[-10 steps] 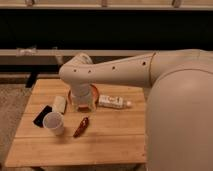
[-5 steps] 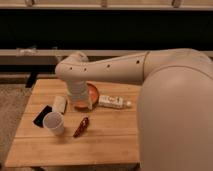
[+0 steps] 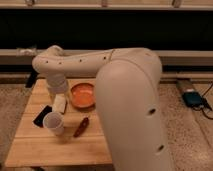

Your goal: Place the white sponge in the ceramic cup

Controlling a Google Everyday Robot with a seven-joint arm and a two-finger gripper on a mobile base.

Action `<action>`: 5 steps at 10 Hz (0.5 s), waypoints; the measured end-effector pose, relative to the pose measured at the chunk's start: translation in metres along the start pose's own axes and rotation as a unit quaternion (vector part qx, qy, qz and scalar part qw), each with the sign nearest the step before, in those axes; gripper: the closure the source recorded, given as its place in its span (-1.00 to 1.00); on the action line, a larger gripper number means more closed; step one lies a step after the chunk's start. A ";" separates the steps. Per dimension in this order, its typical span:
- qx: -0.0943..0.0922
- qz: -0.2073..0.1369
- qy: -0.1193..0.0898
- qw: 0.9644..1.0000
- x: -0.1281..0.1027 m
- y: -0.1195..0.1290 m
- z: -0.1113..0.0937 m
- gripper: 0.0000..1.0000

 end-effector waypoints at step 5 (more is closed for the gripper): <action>-0.017 -0.039 -0.025 0.999 -0.036 0.074 0.050 -0.30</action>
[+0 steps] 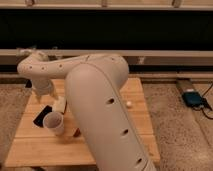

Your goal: Place the white sponge in the ceramic cup

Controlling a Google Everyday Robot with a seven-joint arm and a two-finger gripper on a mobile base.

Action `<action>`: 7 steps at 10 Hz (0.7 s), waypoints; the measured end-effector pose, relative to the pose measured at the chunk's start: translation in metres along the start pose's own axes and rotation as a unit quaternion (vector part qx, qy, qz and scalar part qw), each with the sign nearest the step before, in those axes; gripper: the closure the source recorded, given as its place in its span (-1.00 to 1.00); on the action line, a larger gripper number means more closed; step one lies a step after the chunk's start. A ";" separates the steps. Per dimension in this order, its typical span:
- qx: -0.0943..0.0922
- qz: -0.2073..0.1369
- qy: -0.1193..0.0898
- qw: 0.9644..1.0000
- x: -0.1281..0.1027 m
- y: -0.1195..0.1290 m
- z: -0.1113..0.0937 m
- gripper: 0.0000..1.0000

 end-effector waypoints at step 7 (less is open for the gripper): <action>0.024 -0.011 0.000 1.000 -0.019 -0.005 0.039 -0.30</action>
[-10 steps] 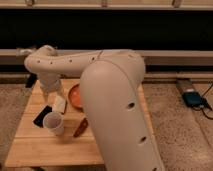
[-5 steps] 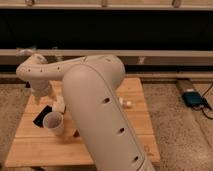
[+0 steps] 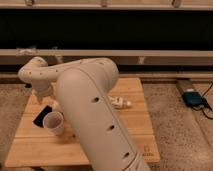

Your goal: Place the white sponge in the ceramic cup

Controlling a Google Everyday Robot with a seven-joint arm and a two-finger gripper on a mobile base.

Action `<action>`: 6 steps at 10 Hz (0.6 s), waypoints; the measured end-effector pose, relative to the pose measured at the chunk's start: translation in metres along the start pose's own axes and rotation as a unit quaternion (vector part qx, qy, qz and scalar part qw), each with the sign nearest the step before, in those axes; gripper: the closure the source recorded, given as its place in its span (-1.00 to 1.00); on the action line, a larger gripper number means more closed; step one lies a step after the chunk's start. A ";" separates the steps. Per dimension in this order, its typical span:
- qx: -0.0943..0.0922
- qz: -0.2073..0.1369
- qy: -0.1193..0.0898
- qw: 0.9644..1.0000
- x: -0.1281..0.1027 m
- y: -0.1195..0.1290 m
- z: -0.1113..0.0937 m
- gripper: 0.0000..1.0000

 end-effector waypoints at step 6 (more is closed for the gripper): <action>0.021 0.009 0.013 1.000 -0.015 -0.009 0.023 -0.30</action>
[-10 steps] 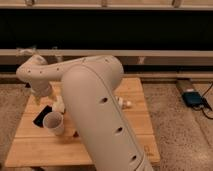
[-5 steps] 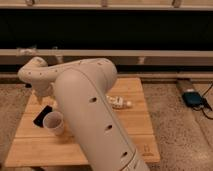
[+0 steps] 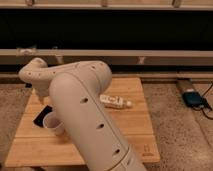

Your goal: Place the white sponge in the ceramic cup

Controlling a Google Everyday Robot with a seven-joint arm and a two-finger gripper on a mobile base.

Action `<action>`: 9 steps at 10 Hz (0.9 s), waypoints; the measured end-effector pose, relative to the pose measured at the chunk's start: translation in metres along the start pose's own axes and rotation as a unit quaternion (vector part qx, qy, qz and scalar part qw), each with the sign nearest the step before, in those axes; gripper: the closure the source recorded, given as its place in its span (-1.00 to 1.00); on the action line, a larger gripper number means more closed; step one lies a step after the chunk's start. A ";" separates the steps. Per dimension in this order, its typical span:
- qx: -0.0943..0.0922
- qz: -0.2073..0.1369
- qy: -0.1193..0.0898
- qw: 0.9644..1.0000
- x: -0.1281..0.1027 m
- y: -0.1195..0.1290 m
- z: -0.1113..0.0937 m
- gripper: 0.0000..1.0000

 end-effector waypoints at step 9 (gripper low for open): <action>0.037 0.032 0.028 0.998 -0.014 -0.024 0.039 -0.26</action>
